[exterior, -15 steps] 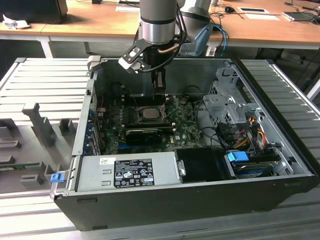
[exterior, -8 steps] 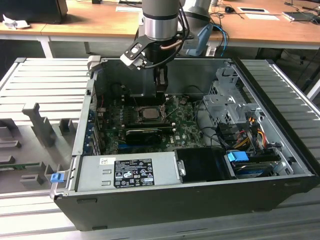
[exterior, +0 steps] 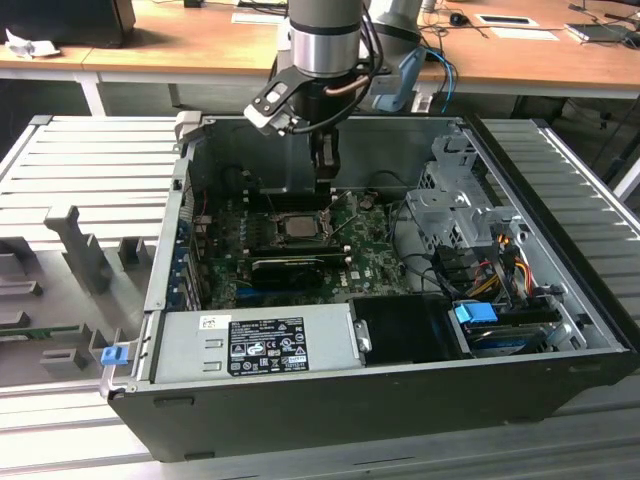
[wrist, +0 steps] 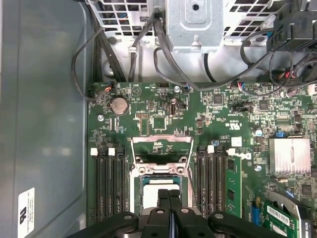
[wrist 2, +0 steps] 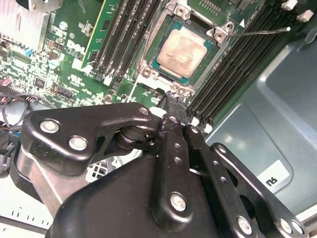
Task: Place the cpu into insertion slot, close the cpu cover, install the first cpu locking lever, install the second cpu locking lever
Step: 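Close the cpu cover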
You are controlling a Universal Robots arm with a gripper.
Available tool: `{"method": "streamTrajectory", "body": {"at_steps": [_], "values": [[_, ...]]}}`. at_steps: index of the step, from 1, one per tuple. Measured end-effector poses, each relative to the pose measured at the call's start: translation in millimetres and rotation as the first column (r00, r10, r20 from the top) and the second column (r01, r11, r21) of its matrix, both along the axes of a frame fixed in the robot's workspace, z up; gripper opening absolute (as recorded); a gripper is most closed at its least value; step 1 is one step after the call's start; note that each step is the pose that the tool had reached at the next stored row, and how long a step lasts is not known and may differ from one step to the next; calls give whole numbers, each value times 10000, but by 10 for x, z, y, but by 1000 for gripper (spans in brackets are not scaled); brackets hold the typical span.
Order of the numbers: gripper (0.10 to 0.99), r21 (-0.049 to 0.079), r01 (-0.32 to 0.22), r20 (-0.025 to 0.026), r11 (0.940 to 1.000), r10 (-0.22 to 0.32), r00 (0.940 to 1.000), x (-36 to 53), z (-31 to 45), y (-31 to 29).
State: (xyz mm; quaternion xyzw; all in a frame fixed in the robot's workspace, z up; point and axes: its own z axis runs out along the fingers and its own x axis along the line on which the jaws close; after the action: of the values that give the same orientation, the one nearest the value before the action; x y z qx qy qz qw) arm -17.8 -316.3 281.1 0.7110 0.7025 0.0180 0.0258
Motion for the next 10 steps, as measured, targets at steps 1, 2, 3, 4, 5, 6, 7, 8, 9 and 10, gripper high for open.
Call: {"method": "streamTrajectory", "body": {"at_steps": [1,2,3,4,5,6,7,8,9,10], "values": [[106,1,0,0,10000,0,10000,0,16,0],[106,1,-1,-1,10000,1,10000,1,44,0],[106,1,-2,0,10000,2,10000,1,80,0],[106,1,-1,-1,10000,1,10000,2,101,0],[106,1,-1,0,10000,1,10000,3,116,0],[106,2,-2,0,10000,2,10000,3,128,0],[106,2,-2,0,10000,2,10000,4,132,0],[106,1,-1,-1,10000,1,10000,4,137,0],[106,2,-2,0,10000,2,10000,4,140,0],[106,1,-1,0,10000,1,10000,4,146,0]]}}
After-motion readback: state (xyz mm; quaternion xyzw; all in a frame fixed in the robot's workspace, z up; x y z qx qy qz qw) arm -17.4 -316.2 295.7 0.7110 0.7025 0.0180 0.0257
